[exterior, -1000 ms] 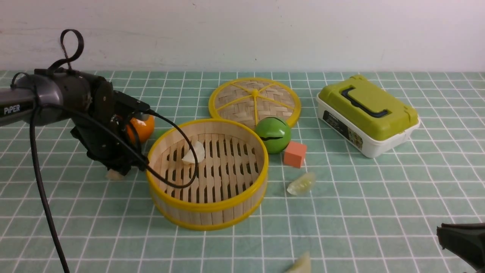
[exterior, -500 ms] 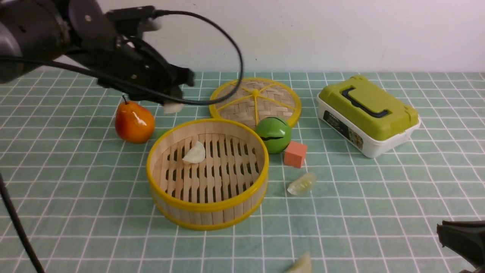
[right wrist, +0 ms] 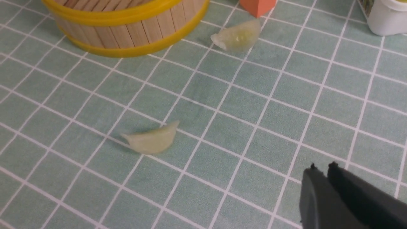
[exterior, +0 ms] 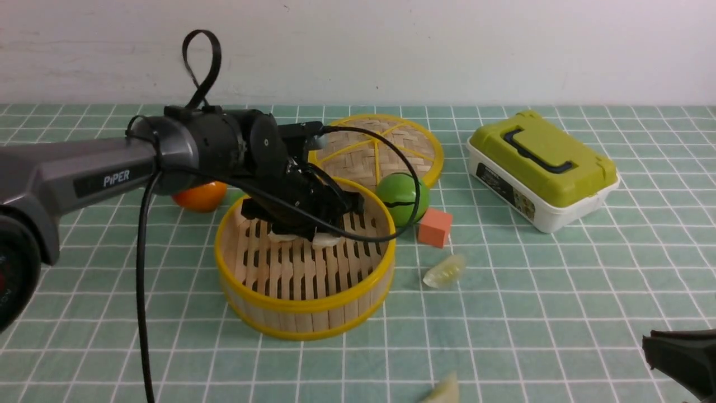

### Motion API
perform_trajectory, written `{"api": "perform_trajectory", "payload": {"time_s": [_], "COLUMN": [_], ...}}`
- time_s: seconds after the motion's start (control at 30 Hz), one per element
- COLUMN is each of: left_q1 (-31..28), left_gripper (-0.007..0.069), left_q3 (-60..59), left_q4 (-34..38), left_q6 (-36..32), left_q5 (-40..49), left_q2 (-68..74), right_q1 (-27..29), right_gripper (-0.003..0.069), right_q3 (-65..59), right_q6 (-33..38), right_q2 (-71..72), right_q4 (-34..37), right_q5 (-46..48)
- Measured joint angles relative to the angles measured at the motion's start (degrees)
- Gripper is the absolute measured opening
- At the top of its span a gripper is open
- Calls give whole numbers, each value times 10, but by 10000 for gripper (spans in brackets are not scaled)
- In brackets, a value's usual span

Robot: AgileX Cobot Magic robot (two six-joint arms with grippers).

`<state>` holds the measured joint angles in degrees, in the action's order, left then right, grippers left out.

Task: Put the dumplings into the steamer on the table with the blue tablecloth.
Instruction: 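Place the dumpling into the bamboo steamer basket with the left gripper, then reach for and grasp a dumpling lying on the table beside the steamer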

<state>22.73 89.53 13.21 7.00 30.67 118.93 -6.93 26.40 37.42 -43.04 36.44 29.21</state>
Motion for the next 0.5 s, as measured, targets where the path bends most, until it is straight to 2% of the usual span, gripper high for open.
{"api": "perform_trajectory", "payload": {"time_s": [0.07, 0.2, 0.3, 0.33, 0.37, 0.47, 0.5], "left_q1": [0, 0, 0, 0, 0, 0, 0], "left_gripper": [438, 464, 400, 393, 346, 227, 167], "left_q3": [0, -1, -1, -1, -1, -1, -2], "left_q4": [0, -1, -17, -19, -26, -39, -43], "left_q6": [2, 4, 4, 4, 4, 4, 4], "left_q5": [1, 31, 64, 66, 77, 110, 134], "left_q2": [-5, -39, -126, -138, -182, -277, -318], "right_q1": [0, 0, -13, -17, -29, -73, -98], "right_gripper": [53, 75, 170, 177, 225, 299, 314], "right_q3": [0, 1, 25, 27, 42, 69, 80], "right_q6": [0, -7, -12, -14, -21, -54, -71], "right_q2": [-1, -8, -48, -55, -77, -150, -186], "right_q4": [23, 72, 101, 102, 108, 111, 111], "right_q5": [6, 22, 76, 79, 91, 95, 88]}}
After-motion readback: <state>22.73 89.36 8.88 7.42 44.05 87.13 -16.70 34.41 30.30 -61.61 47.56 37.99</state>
